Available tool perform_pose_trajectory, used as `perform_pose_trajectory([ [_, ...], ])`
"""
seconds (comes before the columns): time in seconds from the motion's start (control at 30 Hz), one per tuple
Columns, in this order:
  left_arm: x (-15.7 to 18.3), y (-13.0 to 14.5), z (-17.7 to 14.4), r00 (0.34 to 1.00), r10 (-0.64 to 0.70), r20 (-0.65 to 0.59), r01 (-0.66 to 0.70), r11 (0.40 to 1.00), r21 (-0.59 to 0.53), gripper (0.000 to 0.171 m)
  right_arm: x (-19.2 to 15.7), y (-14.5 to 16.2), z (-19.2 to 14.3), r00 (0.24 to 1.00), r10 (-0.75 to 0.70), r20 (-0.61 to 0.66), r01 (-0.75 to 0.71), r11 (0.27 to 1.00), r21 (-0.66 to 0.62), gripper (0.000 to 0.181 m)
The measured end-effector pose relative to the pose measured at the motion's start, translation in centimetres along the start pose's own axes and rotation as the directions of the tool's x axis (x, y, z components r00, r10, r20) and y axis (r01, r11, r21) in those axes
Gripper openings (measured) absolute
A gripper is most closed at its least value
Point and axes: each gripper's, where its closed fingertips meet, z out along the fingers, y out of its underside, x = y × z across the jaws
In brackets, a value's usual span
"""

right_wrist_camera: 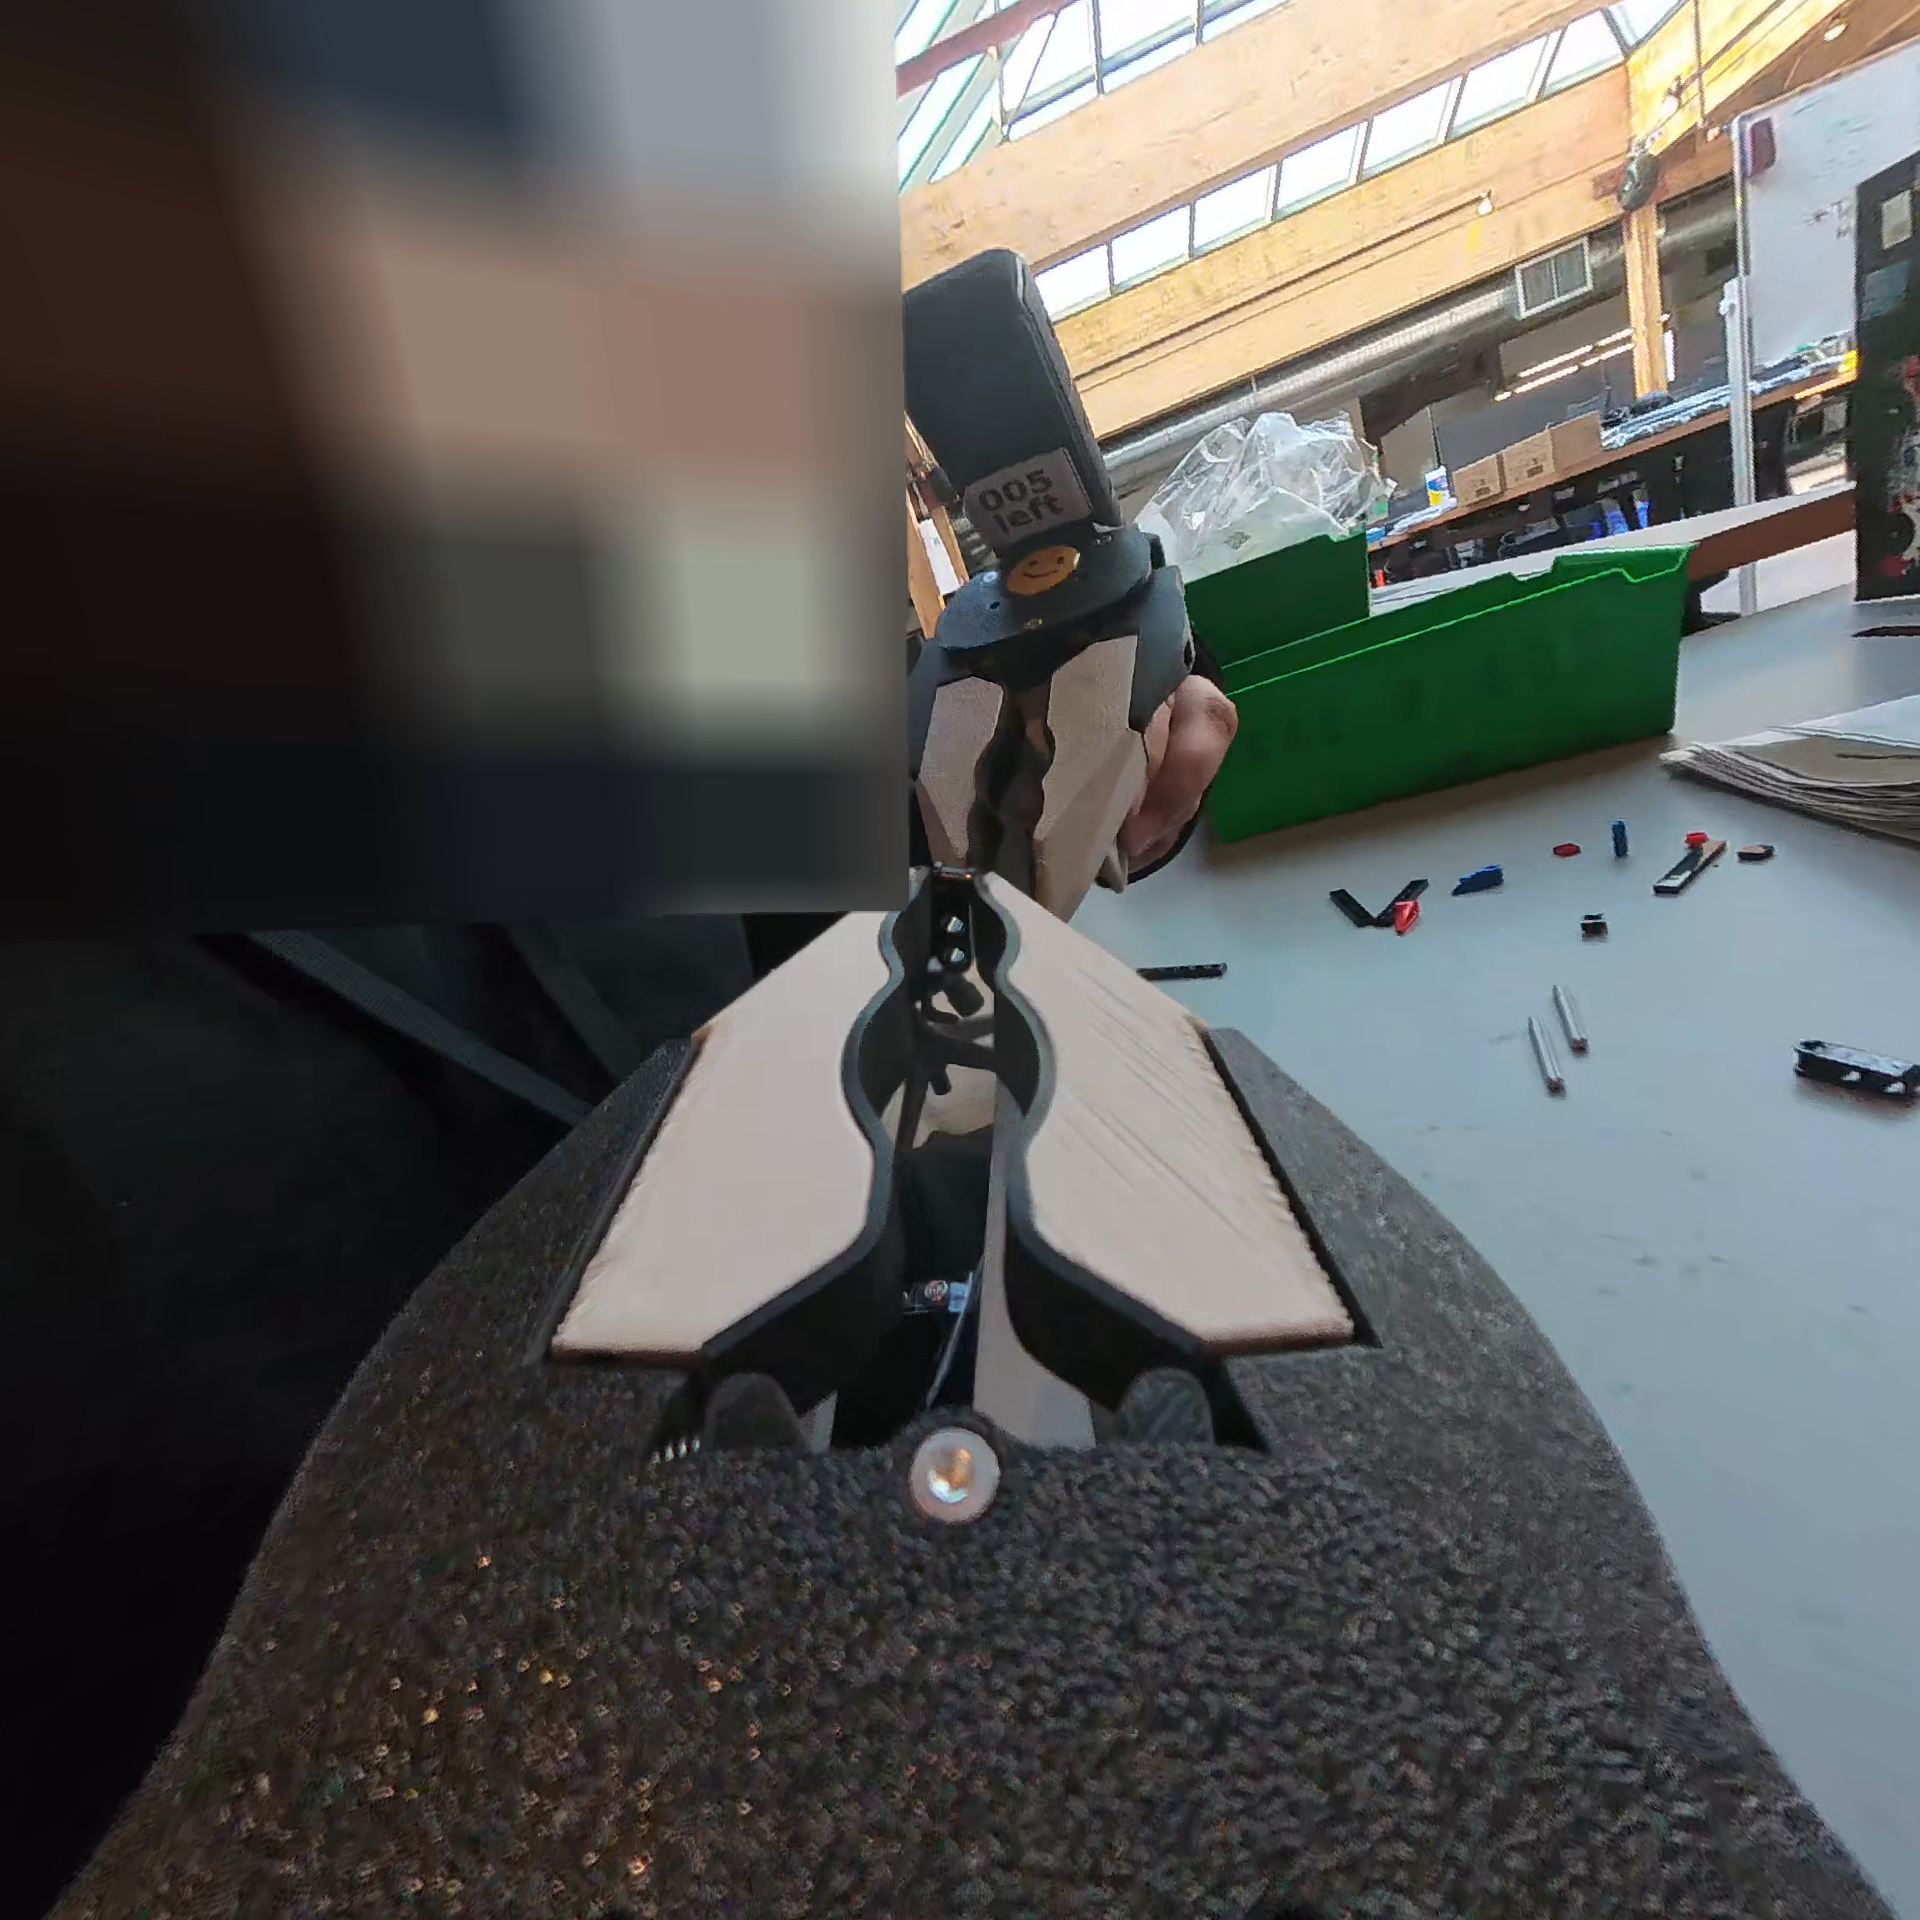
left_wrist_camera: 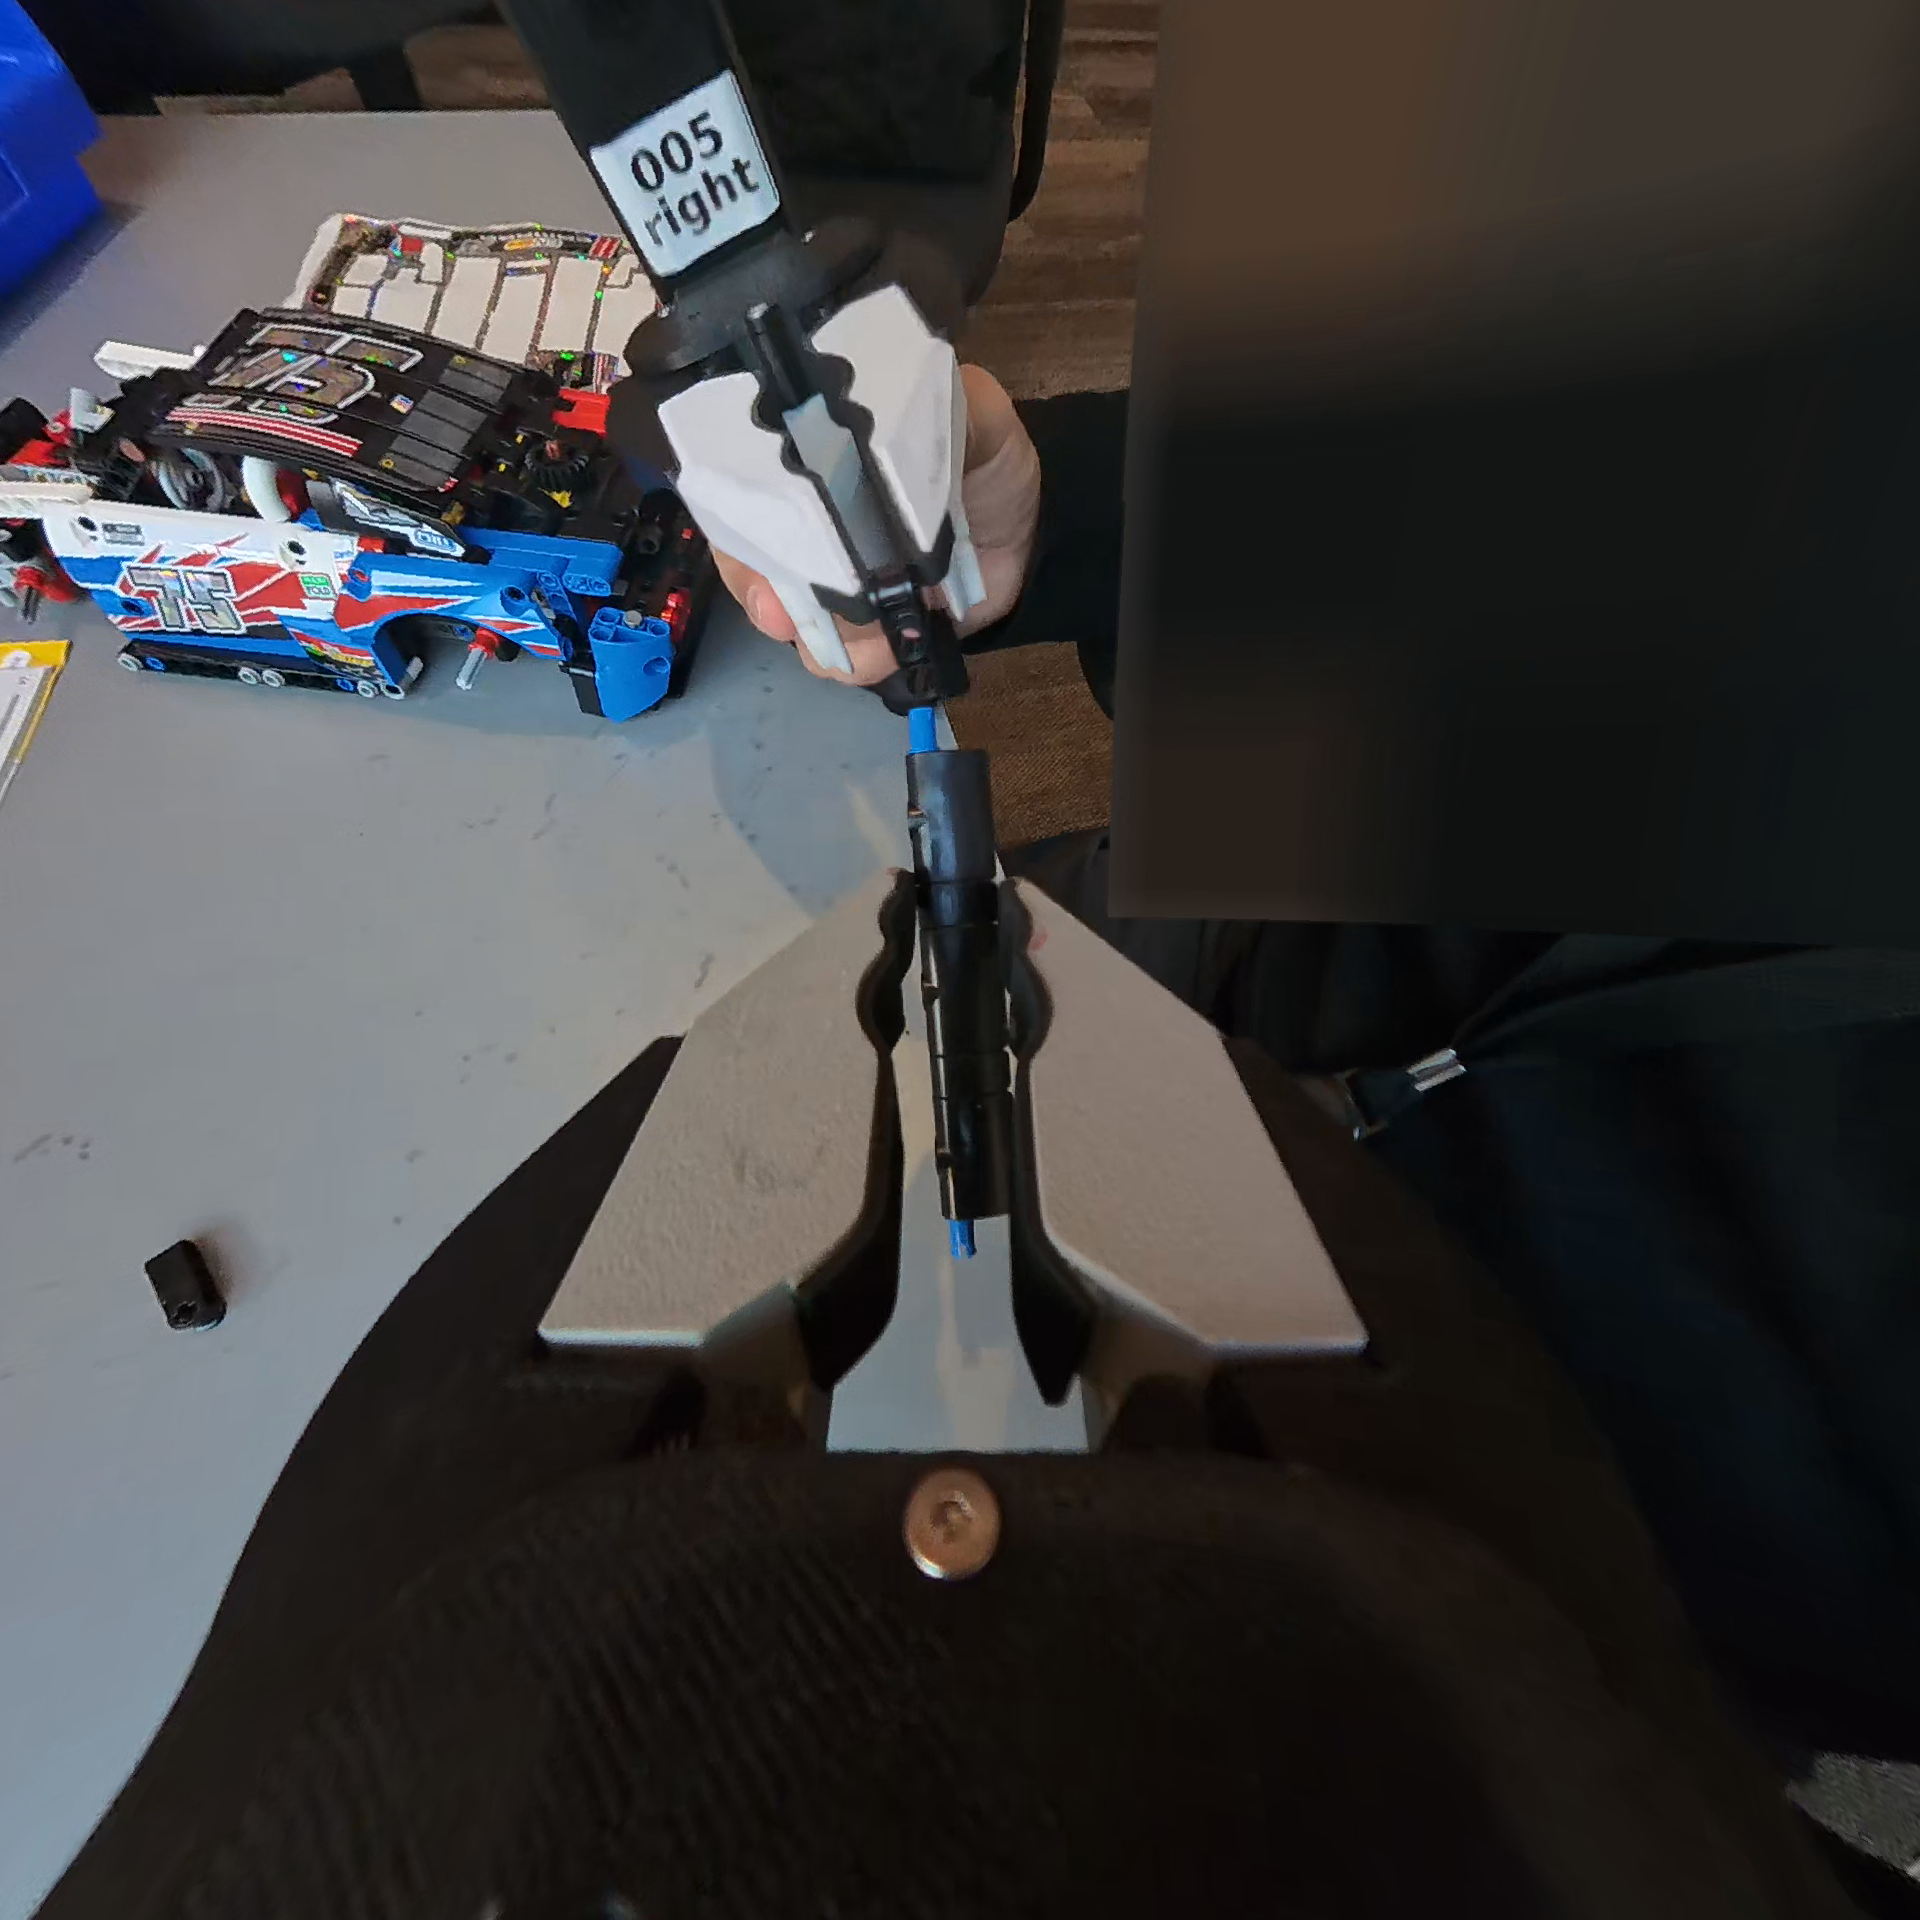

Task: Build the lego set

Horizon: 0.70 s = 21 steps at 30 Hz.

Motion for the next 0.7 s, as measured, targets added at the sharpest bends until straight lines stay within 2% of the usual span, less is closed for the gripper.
perform_pose_trajectory([
  [0.13,-0.5,1.5,0.7,1.0,0.001,0.005,0.0,0.998,-0.057,0.012,1.1,1.6,0.3,0.997,-0.027,-0.072,0.018,0.994,-0.112,0.006],
  [0.27,-2.0,5.5,2.0,1.0,-0.003,0.025,0.007,0.983,-0.181,0.013,3.1,4.0,0.2,0.974,-0.1,-0.205,0.03,0.947,-0.319,0.006],
  [0.37,-2.1,6.3,2.8,1.0,-0.026,0.0,0.026,0.984,-0.175,0.013,3.6,5.4,0.4,0.972,-0.074,-0.224,-0.021,0.919,-0.394,0.006],
  [0.47,-2.1,6.5,2.9,1.0,-0.014,-0.015,0.011,0.986,-0.167,0.013,3.9,6.1,0.3,0.969,-0.054,-0.24,-0.057,0.899,-0.435,0.006],
  [0.7,-1.8,6.4,2.8,0.999,-0.007,-0.045,0.001,0.992,-0.127,0.012,4.0,6.4,0.1,0.968,0.001,-0.251,-0.114,0.893,-0.436,0.006],
])
